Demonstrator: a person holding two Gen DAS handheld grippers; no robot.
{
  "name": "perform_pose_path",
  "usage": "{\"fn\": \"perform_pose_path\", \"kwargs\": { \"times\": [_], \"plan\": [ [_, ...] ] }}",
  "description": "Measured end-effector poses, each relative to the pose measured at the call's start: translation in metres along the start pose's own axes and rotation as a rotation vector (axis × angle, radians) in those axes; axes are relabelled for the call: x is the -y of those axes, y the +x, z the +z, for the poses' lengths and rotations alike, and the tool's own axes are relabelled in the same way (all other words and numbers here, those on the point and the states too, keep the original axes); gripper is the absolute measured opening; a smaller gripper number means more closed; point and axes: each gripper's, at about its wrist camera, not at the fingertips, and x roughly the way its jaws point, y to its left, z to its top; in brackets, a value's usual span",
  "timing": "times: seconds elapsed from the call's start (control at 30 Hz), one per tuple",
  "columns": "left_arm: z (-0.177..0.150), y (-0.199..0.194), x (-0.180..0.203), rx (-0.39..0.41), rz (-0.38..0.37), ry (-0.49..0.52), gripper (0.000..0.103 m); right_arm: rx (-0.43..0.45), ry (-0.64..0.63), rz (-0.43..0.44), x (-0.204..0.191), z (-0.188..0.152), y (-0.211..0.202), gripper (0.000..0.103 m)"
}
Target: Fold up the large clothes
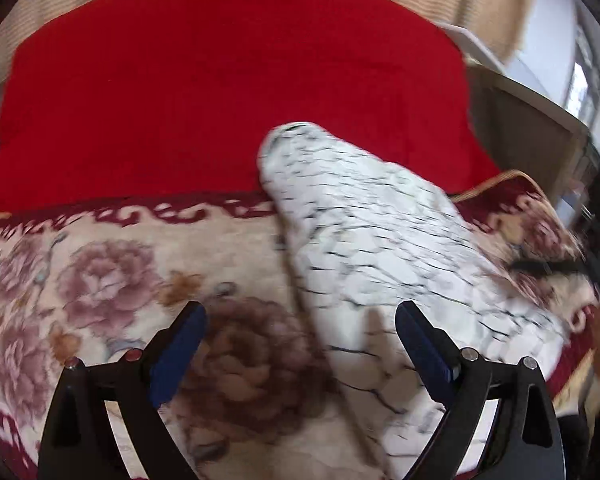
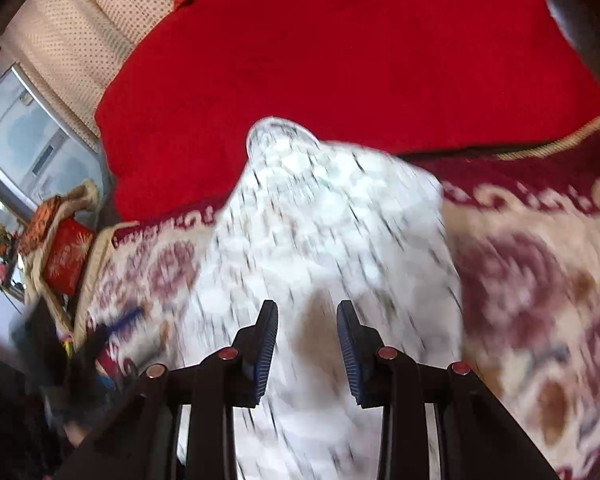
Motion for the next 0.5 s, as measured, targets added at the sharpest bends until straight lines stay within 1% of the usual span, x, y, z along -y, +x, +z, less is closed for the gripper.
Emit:
{"fn": "perform_pose_path", "kwargs": {
  "times": [0.07,0.1,0.17,0.2,0.23,0.27,0.3,0.33,0.37,0.43,0.47,0.5],
  "plan": [
    [-0.005,0.013,0.007,-0.033,0.026,0.023,0.095,-0.019,0.006,0.004,0.008,-0.024,-0.003,0.034],
    [-0.008,0.019,0.014,-0.039,0.045,0.052,0.096,-0.036,0.006,-0.008,0.011,-0.037,0.004,0.035],
    [-0.012,0.017,0.025,0.028,0.093,0.107,0.096,-0.044,-0.008,-0.061,0.016,-0.055,0.023,0.04],
    [-0.011,0.014,0.029,0.036,0.12,0.134,0.096,-0.023,-0.02,-0.079,0.018,-0.061,0.028,0.044],
    [-0.012,0.012,0.031,0.039,0.133,0.148,0.096,0.003,-0.033,-0.089,0.017,-0.062,0.024,0.045],
    [-0.012,0.011,0.031,0.046,0.14,0.155,0.096,0.005,-0.037,-0.091,0.015,-0.061,0.021,0.046],
    [-0.012,0.009,0.029,0.051,0.145,0.156,0.096,0.0,-0.03,-0.081,0.014,-0.057,0.016,0.05],
    [-0.013,0.008,0.029,0.052,0.148,0.156,0.096,0.005,-0.018,-0.063,0.015,-0.054,0.01,0.051],
    [-0.013,0.007,0.029,0.052,0.149,0.158,0.096,0.03,-0.003,-0.039,0.016,-0.051,0.002,0.052],
    [-0.012,0.003,0.03,0.054,0.152,0.166,0.095,0.127,0.017,-0.009,0.015,-0.044,-0.018,0.063],
    [-0.012,0.003,0.031,0.059,0.156,0.173,0.095,0.165,0.025,-0.01,0.015,-0.04,-0.025,0.073],
    [-0.011,0.002,0.032,0.067,0.162,0.181,0.095,0.217,0.044,-0.014,0.016,-0.036,-0.031,0.079]
  ]
}}
